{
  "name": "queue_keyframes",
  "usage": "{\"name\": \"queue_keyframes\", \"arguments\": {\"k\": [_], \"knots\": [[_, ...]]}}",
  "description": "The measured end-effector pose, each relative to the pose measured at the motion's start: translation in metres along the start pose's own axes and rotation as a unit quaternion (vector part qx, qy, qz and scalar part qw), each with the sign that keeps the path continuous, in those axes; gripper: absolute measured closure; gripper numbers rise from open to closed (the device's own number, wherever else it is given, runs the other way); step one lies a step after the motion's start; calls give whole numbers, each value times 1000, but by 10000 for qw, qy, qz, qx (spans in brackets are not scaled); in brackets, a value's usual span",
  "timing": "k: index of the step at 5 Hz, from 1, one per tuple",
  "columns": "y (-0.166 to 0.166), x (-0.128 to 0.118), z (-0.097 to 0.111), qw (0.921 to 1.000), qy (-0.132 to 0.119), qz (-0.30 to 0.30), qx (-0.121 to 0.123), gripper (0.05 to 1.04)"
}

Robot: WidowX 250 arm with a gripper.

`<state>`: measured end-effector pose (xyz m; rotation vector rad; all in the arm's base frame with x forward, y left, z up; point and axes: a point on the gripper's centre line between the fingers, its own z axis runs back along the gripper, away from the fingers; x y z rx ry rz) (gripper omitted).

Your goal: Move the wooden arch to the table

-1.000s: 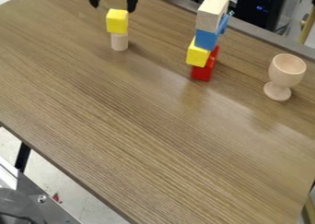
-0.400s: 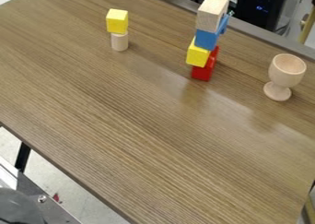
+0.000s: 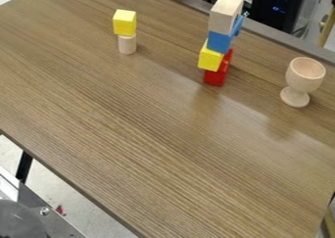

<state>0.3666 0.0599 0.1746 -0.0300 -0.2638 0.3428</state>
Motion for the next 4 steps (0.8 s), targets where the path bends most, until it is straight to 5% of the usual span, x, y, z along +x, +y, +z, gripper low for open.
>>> {"name": "queue_keyframes", "arguments": {"k": [2,4], "knots": [[-24,1,0,9996,41,-158,-219,85],[-45,2,-22,9982,272,-448,-277,85]]}}
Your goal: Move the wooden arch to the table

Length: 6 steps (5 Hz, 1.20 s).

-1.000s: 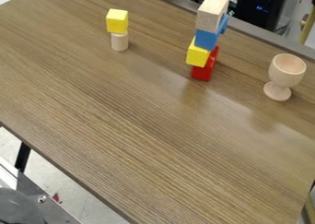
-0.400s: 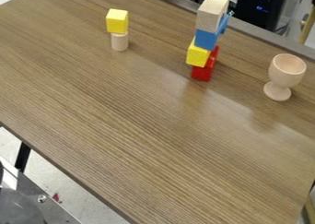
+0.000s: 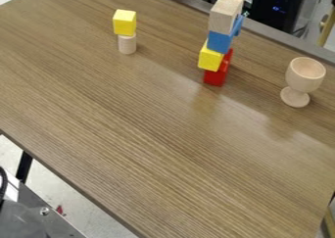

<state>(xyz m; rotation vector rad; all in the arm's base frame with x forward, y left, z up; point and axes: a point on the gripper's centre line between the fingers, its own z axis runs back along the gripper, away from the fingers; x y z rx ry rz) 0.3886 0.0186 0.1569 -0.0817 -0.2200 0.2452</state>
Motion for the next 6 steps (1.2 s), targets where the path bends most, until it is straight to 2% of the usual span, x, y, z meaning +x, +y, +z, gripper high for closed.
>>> {"name": "queue_keyframes", "arguments": {"k": [1,4,6], "knots": [[-8,-2,-3,9999,39,-146,-2,85],[-11,3,-9,9996,-88,-262,43,85],[-7,-1,-29,9996,45,-245,123,118]]}}
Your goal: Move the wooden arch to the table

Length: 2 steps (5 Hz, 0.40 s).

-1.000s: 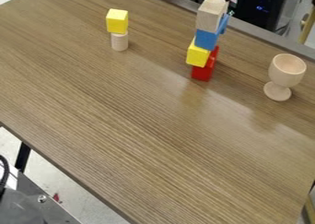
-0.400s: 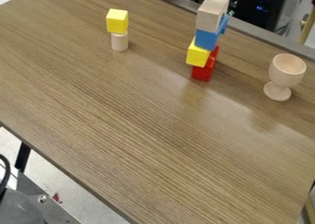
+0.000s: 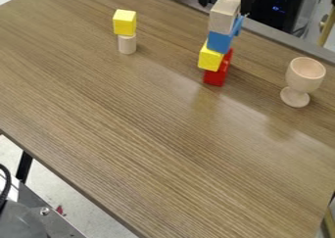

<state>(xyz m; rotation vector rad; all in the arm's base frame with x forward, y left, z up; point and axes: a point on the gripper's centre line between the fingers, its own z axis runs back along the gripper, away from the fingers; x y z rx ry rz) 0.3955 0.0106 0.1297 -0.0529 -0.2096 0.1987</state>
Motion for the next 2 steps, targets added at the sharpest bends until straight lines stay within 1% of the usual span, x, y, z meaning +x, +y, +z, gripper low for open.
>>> {"name": "queue_keyframes", "arguments": {"k": [1,2], "knots": [[2,-2,-7,10000,19,45,23,390],[3,-2,-7,10000,1,68,-22,498]]}}
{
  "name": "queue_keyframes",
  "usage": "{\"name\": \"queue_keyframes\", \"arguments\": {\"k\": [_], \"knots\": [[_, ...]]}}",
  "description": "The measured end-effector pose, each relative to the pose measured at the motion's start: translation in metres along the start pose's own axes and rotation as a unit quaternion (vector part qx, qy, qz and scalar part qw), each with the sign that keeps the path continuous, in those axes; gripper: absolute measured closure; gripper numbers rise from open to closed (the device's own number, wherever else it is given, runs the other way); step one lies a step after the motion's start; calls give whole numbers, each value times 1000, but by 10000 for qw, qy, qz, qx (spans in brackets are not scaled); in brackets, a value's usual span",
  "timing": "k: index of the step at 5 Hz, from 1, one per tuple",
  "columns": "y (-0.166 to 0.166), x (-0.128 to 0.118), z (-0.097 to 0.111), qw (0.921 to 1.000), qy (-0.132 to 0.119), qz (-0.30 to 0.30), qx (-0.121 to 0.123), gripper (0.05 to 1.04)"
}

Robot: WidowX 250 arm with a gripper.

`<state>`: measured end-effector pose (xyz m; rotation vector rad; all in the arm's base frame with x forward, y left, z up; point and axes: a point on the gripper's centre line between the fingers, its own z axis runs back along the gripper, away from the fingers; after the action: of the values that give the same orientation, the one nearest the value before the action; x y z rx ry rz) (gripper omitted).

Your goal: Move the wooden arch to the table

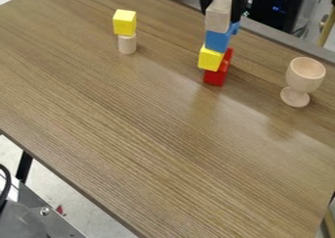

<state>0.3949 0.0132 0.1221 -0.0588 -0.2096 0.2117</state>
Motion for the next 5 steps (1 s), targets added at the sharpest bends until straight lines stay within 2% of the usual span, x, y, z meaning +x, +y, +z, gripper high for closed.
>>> {"name": "queue_keyframes", "arguments": {"k": [2,3,4,5], "knots": [[-5,2,3,9997,-74,-6,-219,499],[-2,10,15,9994,-272,16,-205,499],[16,19,21,9989,-418,188,-47,499],[33,26,11,9985,-372,368,153,499]]}}
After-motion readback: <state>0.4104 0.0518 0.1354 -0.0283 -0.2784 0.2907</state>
